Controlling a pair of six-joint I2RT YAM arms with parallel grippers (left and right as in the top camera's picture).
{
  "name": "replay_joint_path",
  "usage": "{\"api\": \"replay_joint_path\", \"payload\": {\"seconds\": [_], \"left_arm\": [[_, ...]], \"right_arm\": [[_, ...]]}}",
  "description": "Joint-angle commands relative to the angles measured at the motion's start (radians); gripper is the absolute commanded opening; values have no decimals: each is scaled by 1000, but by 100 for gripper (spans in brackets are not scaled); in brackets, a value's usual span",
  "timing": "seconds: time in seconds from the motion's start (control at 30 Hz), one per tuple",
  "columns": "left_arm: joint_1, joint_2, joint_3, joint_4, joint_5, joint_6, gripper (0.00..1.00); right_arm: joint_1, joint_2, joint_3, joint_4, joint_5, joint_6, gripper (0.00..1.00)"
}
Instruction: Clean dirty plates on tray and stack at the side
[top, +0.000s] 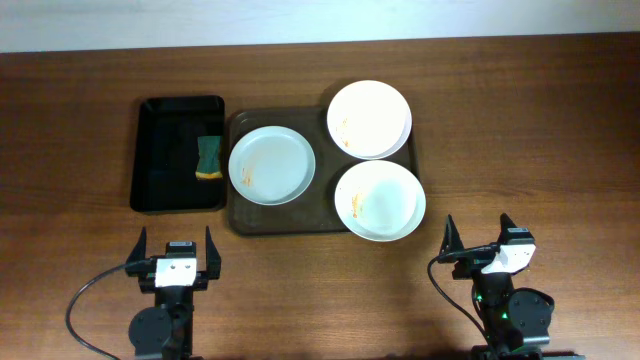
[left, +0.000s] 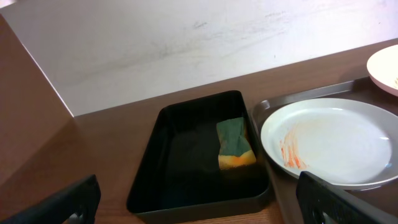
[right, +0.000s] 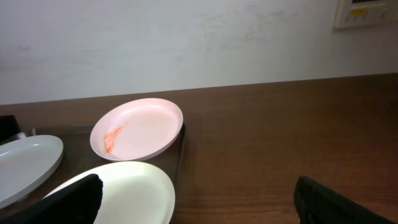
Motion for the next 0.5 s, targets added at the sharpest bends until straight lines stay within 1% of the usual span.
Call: {"api": "replay_joint_path", "payload": {"seconds": [0.0,0.47], "left_arm": [[8,-9,-6,2,4,12,99],[8,-9,-6,2,4,12,99]], "right_arm": [[-2,-10,-5,-4,-9,3,98],[-2,-10,-5,3,-9,3,98]]}}
